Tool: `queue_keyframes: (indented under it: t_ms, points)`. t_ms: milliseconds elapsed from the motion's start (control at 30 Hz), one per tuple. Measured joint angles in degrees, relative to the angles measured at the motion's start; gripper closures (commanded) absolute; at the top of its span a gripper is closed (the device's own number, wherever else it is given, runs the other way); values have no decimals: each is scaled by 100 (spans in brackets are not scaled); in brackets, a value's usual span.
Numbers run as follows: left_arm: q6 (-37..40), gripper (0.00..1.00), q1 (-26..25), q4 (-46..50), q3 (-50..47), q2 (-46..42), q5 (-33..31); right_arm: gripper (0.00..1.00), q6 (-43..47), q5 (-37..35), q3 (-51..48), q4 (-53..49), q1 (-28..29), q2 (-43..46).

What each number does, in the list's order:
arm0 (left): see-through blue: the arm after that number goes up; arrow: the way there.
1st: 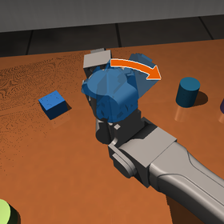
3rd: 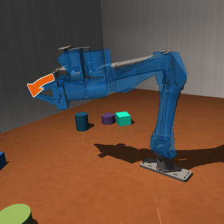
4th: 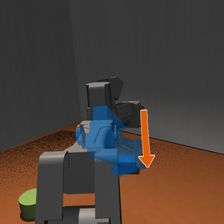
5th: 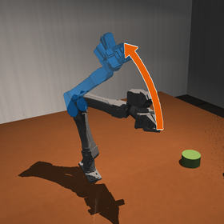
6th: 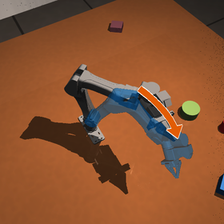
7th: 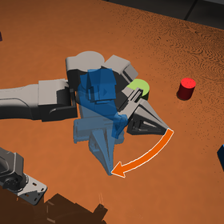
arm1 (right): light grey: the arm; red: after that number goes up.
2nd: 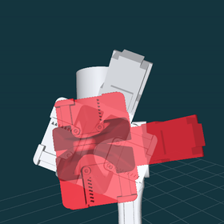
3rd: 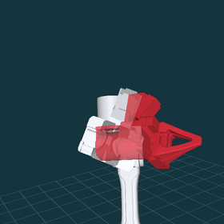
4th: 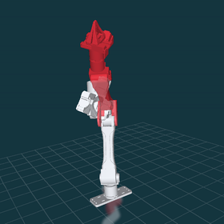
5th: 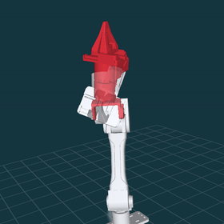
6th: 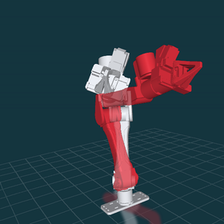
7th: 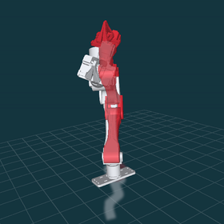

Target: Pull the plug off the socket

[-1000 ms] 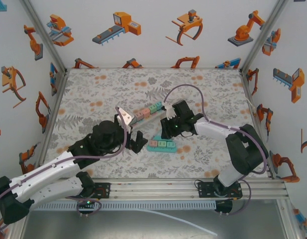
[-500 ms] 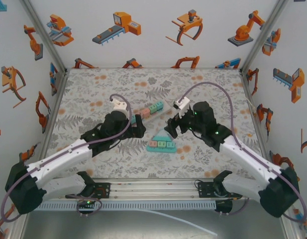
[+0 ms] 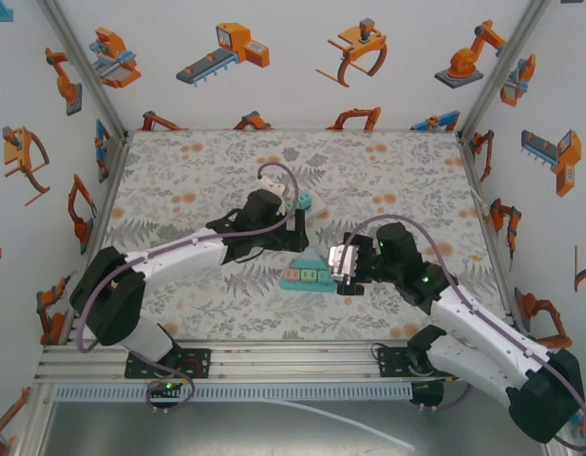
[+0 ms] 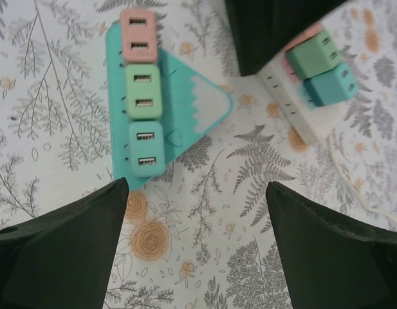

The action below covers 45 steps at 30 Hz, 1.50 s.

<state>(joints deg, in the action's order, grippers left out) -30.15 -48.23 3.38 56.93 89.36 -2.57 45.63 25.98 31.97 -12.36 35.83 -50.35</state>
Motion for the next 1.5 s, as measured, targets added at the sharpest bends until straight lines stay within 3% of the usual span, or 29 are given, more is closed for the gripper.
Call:
queue_keyframes:
  t_ms: [300, 767, 1167, 1333, 1500]
  points:
    - [-2, 32, 0, -76, 151, 673, 538, 37, 201, 203, -109, 455, 164, -1025]
    - [20, 41, -28, -417, -295, 876, 1320, 54, 31, 186, -385, 1064, 376, -1482]
    - [240, 44, -310, -354, -212, 874, 951, 71, -122, 162, -385, 1091, 417, -1495]
    - [201, 57, -365, -472, -223, 866, 796, 77, -415, 155, -264, 859, 439, -1495]
    - [87, 58, -426, -603, -190, 887, 531, 83, -841, 127, -103, 605, 439, -1513]
